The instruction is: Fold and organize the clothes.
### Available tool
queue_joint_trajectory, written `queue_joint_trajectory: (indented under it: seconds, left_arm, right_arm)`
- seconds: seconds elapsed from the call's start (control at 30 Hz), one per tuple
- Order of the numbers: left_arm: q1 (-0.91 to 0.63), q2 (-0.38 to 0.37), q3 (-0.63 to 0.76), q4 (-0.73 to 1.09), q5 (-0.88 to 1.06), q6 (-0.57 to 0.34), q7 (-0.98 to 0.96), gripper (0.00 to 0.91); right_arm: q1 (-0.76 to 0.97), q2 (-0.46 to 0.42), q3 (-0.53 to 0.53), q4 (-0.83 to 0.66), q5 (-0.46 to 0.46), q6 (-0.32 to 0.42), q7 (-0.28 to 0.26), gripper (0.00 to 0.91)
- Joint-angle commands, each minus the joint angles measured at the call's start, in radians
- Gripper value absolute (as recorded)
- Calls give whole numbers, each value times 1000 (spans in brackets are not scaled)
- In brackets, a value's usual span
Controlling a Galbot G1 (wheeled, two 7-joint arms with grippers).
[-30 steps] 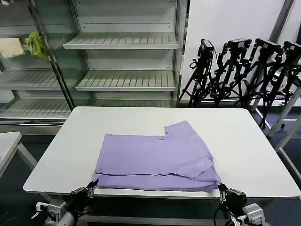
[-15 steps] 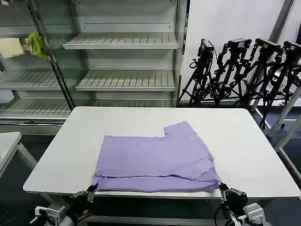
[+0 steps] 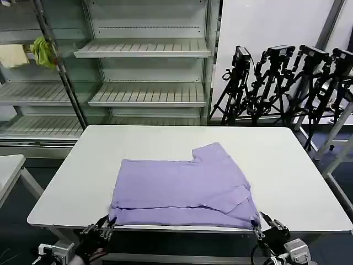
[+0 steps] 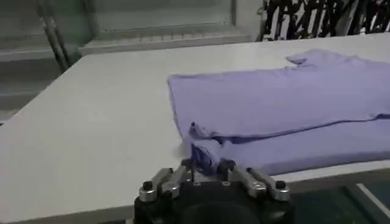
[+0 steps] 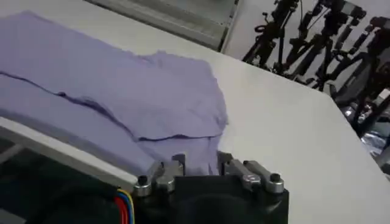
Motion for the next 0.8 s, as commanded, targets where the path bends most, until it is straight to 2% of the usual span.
queue_joint_trajectory:
  seconds: [0.03,0.2,0.5,0.7,0.8]
  left_arm:
    - [30,-6,-30,-30,2,7,-11,907]
    - [52,-9,-67,-51,-3,7,-11,907]
    - [3,-5,-85,-11,-10,6,-10,907]
    - [-153,16,-101,20,-44,6,5,907]
    - [-219,21,-89,61,-53,7,12,907]
  right_arm:
    - [18,1,3,13,11,-8,2,907]
    - [85,17,-6,16,50,-9,11,907]
    - [169,34,-44,-31,63,-8,9,907]
    - [324,62,-50,-108,97,0,-7,907]
    - [449,111,-84,-175,109,-8,-20,907]
